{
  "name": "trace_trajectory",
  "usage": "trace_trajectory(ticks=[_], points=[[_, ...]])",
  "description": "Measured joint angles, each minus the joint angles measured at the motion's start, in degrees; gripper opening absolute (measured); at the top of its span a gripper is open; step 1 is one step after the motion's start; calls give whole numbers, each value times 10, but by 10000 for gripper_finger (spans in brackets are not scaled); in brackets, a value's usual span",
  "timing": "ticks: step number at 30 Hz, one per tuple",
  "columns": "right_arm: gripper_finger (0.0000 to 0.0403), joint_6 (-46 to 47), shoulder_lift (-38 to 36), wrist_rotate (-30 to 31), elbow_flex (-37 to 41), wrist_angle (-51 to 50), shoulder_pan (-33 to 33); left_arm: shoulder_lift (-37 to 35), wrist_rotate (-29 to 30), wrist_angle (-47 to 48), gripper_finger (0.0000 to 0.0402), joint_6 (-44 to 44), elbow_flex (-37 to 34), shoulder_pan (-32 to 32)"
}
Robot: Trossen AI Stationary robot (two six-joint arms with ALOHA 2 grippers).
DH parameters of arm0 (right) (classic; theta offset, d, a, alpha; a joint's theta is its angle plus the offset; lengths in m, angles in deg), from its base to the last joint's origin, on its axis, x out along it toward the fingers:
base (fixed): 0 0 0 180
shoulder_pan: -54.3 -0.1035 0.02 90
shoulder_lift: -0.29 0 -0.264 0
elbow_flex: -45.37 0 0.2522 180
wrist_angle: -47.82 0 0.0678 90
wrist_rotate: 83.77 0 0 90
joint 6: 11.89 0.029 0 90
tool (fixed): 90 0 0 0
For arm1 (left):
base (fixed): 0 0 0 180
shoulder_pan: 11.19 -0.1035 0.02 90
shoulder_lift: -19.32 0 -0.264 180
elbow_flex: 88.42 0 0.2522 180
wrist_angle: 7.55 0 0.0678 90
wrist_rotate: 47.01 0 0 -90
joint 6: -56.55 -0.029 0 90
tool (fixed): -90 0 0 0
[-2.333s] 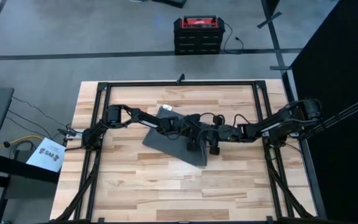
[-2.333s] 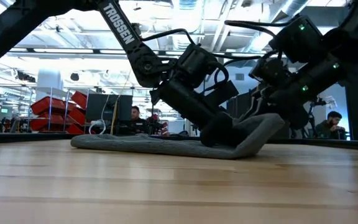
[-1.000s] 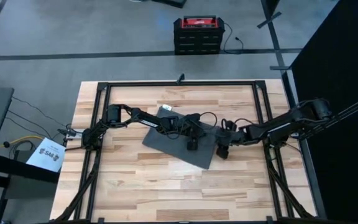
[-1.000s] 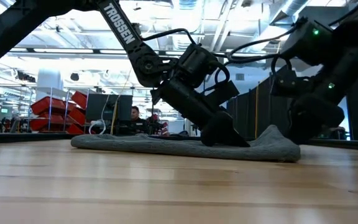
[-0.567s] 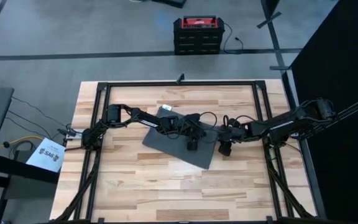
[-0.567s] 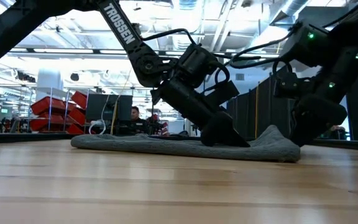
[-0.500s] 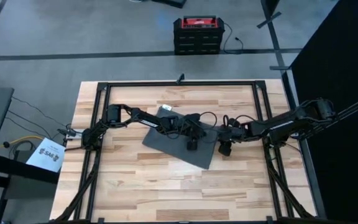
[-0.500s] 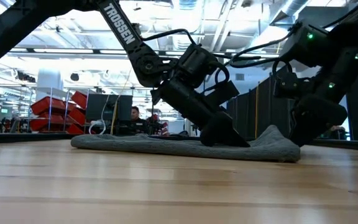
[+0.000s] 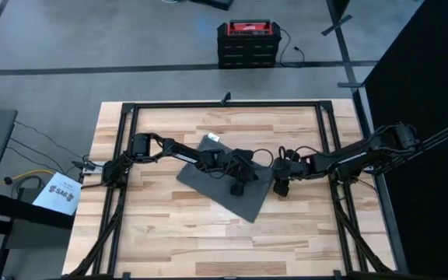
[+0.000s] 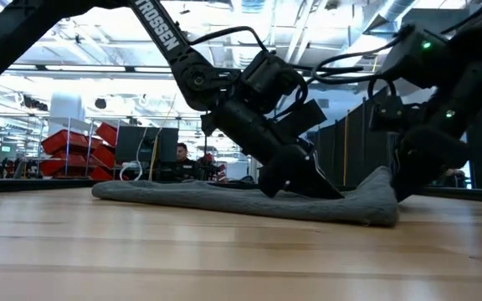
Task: Roll towel
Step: Roll the gray towel
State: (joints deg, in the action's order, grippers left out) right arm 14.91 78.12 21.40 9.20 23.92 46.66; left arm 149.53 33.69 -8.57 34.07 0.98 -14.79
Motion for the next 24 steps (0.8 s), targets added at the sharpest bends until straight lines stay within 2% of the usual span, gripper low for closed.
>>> trace_trajectory(ticks=[10, 16, 20, 24], points=[[140, 99, -21, 10, -1, -52, -80, -10, 9, 4, 15, 3, 0, -2], [140, 141, -53, -27, 5, -41, -120, -59, 15, 39, 15, -22, -4, -8], [140, 137, -41, -1, 4, -24, -125, -64, -21, -27, 15, -27, 5, -22], [140, 120, -5, 19, 2, 18, -113, -24, -61, -45, 15, -6, 22, -25]])
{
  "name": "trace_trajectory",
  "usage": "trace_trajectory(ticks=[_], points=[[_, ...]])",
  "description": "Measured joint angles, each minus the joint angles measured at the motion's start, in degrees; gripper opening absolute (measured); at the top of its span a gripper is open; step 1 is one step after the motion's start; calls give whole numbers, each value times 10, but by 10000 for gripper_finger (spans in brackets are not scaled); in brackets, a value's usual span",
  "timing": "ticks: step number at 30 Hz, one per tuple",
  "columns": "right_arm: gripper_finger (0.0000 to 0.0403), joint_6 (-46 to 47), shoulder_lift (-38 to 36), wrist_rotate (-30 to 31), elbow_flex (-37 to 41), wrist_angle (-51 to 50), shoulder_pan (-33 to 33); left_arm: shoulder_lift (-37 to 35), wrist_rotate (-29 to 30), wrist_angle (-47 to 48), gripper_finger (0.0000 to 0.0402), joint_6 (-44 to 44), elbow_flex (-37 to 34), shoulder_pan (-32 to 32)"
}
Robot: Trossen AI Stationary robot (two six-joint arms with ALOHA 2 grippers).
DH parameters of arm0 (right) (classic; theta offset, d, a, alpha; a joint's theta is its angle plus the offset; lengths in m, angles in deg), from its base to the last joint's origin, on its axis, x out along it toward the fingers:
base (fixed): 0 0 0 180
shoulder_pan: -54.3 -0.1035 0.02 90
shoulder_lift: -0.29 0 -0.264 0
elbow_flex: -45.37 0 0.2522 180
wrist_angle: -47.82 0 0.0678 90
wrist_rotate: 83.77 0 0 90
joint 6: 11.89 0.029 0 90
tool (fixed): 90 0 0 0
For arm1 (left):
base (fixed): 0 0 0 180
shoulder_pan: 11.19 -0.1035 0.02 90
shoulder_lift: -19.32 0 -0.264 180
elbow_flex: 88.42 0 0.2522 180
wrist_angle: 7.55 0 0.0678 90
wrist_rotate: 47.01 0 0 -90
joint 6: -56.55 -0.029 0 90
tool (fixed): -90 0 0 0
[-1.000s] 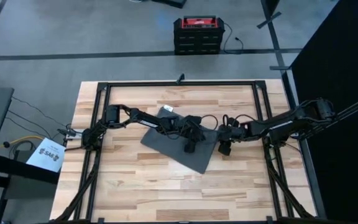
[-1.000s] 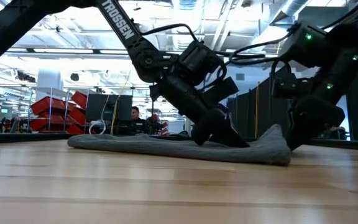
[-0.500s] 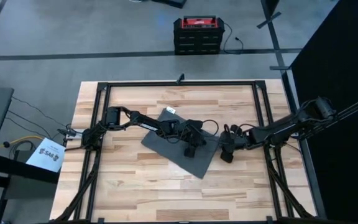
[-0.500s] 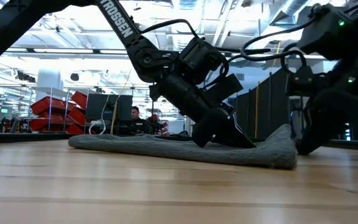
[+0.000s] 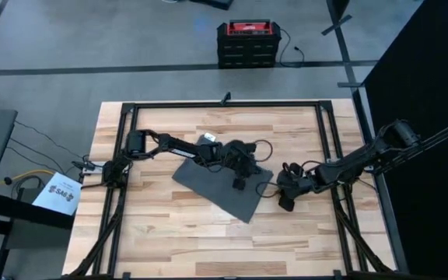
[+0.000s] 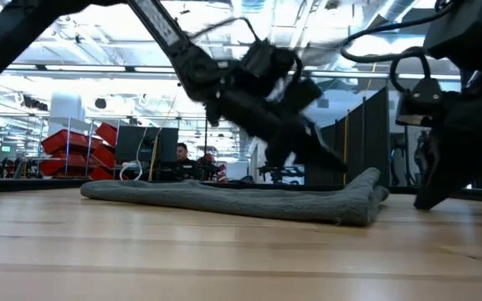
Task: Roll towel
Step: Roll the gray towel
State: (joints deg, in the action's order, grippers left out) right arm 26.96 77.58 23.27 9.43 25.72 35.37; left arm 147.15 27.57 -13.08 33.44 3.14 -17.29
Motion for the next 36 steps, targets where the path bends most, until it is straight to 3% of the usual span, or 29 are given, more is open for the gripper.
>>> trace_trajectory(ticks=[11, 28, 36], points=[[140, -57, 57, 43, -1, 85, 36, 62, -8, -21, 15, 2, 32, 4], [140, -155, 42, 87, -25, 78, 38, 62, -5, -11, 15, 4, 32, -2], [140, -177, -18, 132, -27, 75, 25, 62, -5, -8, 15, 4, 32, -4]])
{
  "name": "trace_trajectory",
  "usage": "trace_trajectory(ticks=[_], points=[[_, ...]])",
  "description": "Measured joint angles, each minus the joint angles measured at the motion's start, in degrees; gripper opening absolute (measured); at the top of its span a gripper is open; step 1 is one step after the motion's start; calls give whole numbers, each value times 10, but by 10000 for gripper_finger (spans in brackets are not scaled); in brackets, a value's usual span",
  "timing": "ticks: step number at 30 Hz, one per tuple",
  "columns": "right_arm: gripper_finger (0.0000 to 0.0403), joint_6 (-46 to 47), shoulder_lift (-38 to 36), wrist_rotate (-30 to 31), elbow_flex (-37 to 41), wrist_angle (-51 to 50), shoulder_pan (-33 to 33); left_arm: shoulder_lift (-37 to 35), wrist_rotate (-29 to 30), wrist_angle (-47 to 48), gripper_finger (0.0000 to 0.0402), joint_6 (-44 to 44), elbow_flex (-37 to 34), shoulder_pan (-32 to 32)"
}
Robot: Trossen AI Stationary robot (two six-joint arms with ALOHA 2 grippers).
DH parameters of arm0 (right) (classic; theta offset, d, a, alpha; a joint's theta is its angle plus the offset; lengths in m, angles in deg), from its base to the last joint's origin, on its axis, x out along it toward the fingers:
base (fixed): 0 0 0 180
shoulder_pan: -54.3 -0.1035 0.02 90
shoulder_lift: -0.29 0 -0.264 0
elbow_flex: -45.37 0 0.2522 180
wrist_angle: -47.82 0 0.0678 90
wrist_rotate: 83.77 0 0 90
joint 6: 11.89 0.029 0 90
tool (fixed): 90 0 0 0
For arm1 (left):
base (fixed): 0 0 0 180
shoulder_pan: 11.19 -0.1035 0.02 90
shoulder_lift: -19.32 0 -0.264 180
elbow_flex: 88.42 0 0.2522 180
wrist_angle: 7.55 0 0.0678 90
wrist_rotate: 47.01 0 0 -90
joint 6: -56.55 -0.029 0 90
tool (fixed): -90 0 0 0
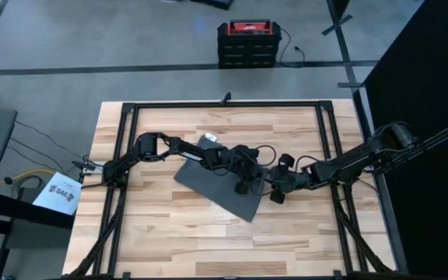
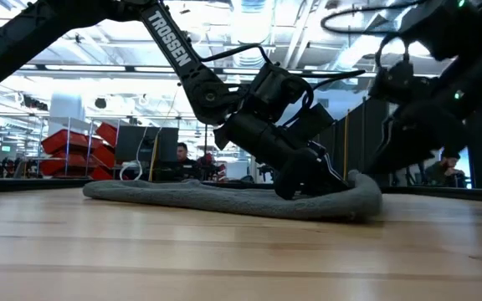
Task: Roll towel
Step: Roll the gray towel
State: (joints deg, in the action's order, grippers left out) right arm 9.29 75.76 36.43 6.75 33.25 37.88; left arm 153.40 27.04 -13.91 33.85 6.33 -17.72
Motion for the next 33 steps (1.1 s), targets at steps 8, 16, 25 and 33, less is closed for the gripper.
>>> trace_trajectory(ticks=[8, 16, 25, 33], points=[[140, 102, -66, -10, -1, -151, -26, 0, 0, 6, 15, 0, 0, 0], [140, 198, -30, -34, 35, -118, -58, 0, 1, 8, 15, 0, 0, -1], [140, 185, 89, -11, 41, 29, -13, 0, 1, 9, 15, 0, -1, -2], [140, 113, 82, -3, 45, 79, -4, 0, 1, 9, 15, 0, -1, -2]])
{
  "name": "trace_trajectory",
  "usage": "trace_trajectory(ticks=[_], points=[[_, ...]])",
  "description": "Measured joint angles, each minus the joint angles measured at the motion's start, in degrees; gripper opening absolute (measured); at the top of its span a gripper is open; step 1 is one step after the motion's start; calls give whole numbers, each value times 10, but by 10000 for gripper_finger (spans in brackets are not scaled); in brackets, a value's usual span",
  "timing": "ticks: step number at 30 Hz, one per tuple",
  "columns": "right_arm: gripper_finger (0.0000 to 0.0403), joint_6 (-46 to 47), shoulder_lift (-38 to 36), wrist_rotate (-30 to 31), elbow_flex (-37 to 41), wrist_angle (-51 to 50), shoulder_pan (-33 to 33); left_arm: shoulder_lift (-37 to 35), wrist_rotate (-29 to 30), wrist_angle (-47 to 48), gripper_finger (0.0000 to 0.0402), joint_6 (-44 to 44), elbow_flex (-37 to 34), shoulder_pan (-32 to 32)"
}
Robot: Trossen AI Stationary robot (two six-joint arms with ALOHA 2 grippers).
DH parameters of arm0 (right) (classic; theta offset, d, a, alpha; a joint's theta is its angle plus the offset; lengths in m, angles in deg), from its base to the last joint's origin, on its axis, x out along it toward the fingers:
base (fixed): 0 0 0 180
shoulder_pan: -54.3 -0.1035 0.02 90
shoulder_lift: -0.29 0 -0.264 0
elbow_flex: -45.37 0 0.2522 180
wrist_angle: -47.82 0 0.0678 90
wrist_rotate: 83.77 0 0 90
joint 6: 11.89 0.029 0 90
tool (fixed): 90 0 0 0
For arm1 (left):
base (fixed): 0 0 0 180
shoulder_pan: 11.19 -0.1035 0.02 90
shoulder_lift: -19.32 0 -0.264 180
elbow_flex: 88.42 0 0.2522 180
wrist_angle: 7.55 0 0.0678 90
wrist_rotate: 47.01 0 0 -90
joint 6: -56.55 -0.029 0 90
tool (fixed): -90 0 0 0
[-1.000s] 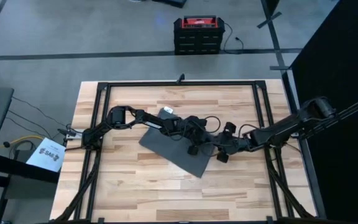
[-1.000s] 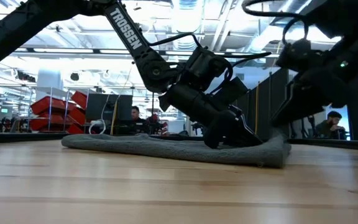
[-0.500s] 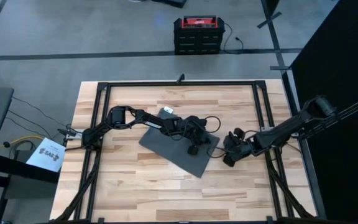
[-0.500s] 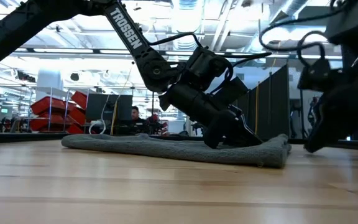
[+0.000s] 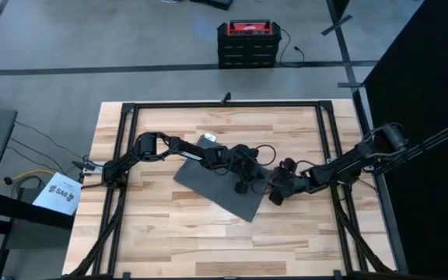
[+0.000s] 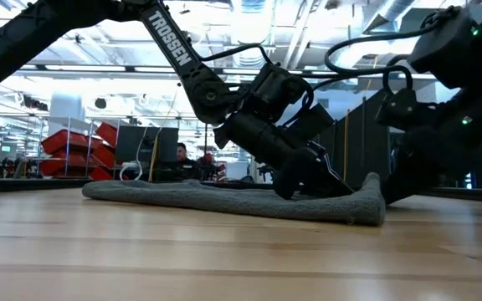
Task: Roll towel
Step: Roll the gray towel
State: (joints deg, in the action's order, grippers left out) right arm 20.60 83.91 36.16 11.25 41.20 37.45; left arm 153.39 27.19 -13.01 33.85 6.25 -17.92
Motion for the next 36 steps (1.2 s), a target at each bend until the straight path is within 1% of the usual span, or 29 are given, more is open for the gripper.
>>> trace_trajectory(ticks=[5, 8, 18, 23, 25, 27, 32, 36], points=[[140, -57, -39, 17, 2, 14, 1, 0, 1, -1, 15, 0, 0, 0], [140, -73, -52, 27, 1, 17, 2, -4, 3, 1, 15, 0, 0, 0], [140, -76, -53, 28, 1, 8, 23, -45, 8, 47, 15, -2, -3, -1], [140, -77, -21, 13, 0, 21, 38, -67, 6, 62, 15, -10, -2, -1], [140, -87, -7, 10, 1, 29, 39, -82, 9, 85, 15, -12, -2, -1], [140, -100, 7, 10, 0, 58, 39, -96, 23, 110, 15, -20, -1, -1], [140, -132, 12, 10, 0, 92, 40, -129, 54, 221, 15, -32, -1, 0], [140, -163, 8, 13, -3, 109, 47, -142, 61, 310, 15, -21, -1, 0]])
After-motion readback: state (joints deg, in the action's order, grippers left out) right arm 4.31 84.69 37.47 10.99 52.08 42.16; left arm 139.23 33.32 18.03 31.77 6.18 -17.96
